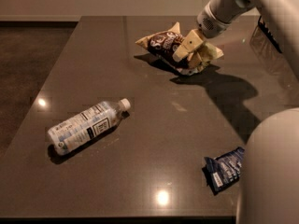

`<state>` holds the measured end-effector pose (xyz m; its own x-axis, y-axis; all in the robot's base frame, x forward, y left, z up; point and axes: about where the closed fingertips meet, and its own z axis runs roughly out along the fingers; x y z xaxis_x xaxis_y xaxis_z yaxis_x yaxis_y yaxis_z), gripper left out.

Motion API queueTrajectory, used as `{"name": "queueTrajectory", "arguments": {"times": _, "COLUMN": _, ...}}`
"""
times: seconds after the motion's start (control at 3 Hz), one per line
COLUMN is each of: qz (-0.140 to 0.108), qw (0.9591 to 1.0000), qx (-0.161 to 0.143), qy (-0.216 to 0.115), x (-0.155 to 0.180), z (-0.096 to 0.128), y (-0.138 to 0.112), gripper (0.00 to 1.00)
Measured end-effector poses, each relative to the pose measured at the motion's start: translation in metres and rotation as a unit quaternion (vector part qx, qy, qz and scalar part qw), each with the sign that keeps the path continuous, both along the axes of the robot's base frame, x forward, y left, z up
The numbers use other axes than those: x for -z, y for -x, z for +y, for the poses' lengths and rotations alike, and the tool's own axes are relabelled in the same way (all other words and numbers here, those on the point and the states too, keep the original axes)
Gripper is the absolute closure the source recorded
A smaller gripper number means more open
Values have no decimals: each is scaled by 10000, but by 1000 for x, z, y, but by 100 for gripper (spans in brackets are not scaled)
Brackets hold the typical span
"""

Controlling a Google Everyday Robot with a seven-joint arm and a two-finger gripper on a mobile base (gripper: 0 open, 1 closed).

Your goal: Move brown chip bag near blue plastic bottle

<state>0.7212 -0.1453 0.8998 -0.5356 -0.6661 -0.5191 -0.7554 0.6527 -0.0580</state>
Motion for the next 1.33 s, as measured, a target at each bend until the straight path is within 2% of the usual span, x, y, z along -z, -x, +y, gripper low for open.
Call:
{"name": "queueTrajectory", "arguments": {"times": 0.33, "qz": 104, "qw": 9999, "qx": -32, "qy": -58, "x": 6, "z": 10, "y": -1, "gripper": 20}}
{"name": "queueTrajectory", "arguments": {"times": 0.67, "qz": 144, "qw": 9997, "qx": -170, "qy": -54, "x": 2, "z": 21, "y": 7, "gripper": 43}}
{"name": "queueTrajectory", "arguments": {"times": 1.0, "qz": 119, "qw": 9988, "qx": -463, "qy": -41, "x": -8, "z": 36, "y": 24, "gripper": 65}}
{"name": "queueTrajectory", "arguments": {"times": 1.33, "qz": 9, "qw": 9963, "qx": -849, "qy": -94, "x": -27, "z": 56, "y": 51, "gripper": 89}}
